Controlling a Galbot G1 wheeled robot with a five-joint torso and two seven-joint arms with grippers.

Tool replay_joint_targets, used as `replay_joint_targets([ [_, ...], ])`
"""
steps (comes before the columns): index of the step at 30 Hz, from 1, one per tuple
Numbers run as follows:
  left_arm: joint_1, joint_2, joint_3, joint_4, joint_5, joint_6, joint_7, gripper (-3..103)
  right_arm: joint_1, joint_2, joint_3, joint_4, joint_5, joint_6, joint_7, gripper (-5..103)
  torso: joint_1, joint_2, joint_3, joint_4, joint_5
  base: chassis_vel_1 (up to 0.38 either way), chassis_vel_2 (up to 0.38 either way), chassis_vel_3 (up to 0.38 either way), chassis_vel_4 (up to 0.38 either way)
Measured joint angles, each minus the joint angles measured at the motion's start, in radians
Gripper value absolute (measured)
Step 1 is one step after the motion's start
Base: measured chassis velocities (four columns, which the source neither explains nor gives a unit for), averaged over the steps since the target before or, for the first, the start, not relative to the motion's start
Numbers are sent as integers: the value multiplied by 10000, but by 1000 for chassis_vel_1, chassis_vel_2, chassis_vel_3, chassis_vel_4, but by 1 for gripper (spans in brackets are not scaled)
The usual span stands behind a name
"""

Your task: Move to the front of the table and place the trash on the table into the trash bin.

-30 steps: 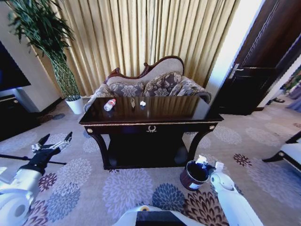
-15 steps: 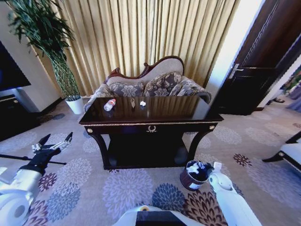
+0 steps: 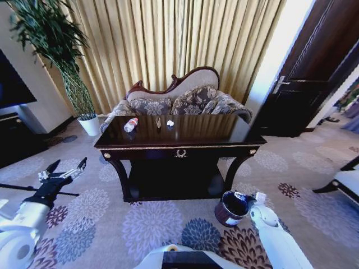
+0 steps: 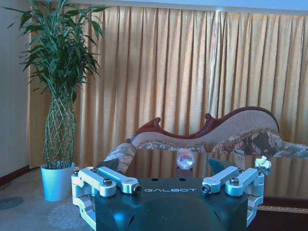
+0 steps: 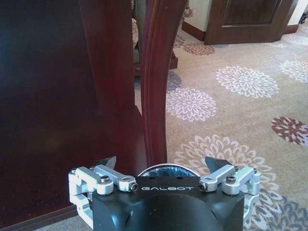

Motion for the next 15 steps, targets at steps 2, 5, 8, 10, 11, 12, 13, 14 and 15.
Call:
replay_joint_targets([
  [2, 29, -11, 4, 19, 3, -43, 6, 100, -4, 12, -1, -5, 2, -2, -1, 100, 0, 0, 0, 0, 1, 0, 0, 0, 0],
  [5, 52, -16, 4, 34, 5, -69, 12, 100, -25, 15, 6, -19, 6, -3, -3, 100, -1, 0, 0, 0, 0, 0, 0, 0, 0],
  [8, 58, -23, 4, 65, 8, -87, 22, 100, -38, 15, 29, -45, 37, -11, -3, 100, 0, 0, 0, 0, 0, 0, 0, 0, 0],
  [10, 66, -24, 4, 66, 10, -89, 42, 100, -39, 17, 42, -52, 48, -18, -4, 100, 0, 0, 0, -1, 1, 0, 0, 0, 0],
  [11, 74, -24, 3, 65, 10, -90, 56, 100, -40, 18, 46, -52, 52, -21, -3, 100, 0, 0, 0, 0, 0, 0, 0, 0, 0],
  [12, 76, -24, 3, 63, 10, -90, 62, 100, -44, 19, 47, -48, 53, -25, -4, 100, 0, 0, 0, 0, 0, 0, 0, 0, 0],
  [13, 75, -23, 2, 61, 10, -91, 66, 100, -57, 24, 47, -23, 56, -41, -3, 100, -1, 0, 0, 0, 1, 0, 0, 0, 0],
  [14, 75, -23, 2, 61, 10, -91, 66, 100, -57, 24, 47, -23, 56, -41, -3, 100, -1, 0, 0, 0, 1, 0, 0, 0, 0],
  [15, 67, -22, 2, 61, 10, -92, 67, 100, -69, 26, 54, 21, 56, -76, -3, 100, 0, 0, 0, -1, 1, 0, 0, 0, 0],
])
